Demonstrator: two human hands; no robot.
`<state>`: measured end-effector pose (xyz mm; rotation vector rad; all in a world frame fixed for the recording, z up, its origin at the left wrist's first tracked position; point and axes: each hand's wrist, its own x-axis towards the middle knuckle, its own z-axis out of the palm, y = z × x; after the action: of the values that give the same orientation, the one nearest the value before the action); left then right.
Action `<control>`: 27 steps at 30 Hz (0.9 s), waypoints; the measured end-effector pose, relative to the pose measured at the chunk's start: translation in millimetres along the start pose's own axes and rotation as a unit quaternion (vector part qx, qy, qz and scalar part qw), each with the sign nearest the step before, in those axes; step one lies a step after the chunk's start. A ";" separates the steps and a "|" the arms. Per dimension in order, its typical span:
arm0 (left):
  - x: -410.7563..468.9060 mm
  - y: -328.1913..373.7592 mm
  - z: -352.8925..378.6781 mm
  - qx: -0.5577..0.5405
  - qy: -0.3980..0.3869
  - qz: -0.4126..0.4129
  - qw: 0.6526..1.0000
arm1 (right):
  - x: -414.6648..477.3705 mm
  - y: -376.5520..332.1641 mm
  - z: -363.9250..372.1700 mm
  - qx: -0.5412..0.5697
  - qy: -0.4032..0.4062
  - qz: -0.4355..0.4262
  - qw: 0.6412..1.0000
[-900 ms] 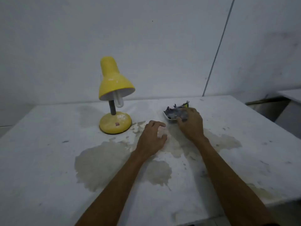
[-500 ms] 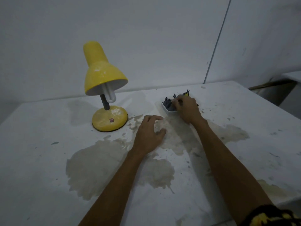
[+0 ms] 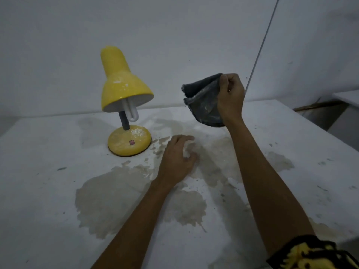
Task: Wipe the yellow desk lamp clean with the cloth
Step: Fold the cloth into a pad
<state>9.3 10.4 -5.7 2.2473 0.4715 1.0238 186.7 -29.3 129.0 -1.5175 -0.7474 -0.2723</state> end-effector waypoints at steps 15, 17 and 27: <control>21.5 110.2 -87.9 -0.106 0.307 0.066 0.943 | -34.4 -120.8 -11.0 0.169 -0.191 -0.131 0.958; 25.3 120.6 -114.2 -0.102 0.278 0.075 0.952 | -38.4 -136.7 -9.4 0.156 -0.235 -0.164 0.945; 38.0 100.8 -192.4 -0.014 0.060 0.039 0.997 | -62.2 -145.4 37.1 0.172 -0.178 -0.109 0.963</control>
<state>-108.0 30.2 180.0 2.2037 0.4199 1.2042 42.7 -22.5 203.8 -1.1636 -1.1862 -0.0248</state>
